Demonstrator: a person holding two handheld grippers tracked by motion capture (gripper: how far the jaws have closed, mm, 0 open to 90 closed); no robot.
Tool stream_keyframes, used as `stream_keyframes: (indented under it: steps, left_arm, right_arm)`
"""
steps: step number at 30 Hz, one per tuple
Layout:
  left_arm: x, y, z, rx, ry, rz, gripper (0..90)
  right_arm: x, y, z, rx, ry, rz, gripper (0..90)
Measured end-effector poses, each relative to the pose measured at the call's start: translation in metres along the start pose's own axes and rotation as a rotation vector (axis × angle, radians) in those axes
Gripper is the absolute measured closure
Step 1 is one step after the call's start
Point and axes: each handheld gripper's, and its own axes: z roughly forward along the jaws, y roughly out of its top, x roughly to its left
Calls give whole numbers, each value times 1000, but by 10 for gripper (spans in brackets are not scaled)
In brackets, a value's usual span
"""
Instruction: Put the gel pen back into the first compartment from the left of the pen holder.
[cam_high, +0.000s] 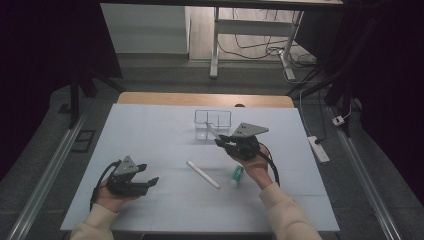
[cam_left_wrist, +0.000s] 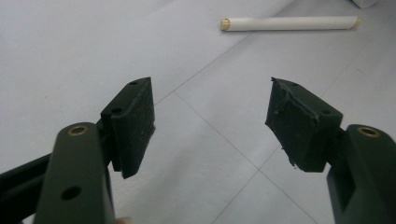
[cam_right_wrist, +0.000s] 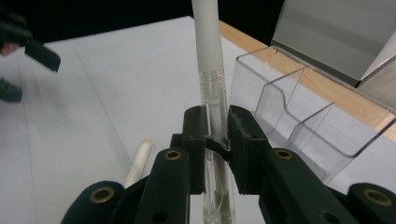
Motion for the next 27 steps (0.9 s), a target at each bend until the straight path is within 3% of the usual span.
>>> stream_keyframes:
  steps: [10, 27]
  left_arm:
    - [1, 0, 0, -7, -11, -9, 322]
    - [0, 1, 0, -2, -8, -8, 321]
  right_arm:
    - [-7, 18, 5, -51, -8, 25, 763]
    - [-21, 31, 17, -64, -27, 46, 763]
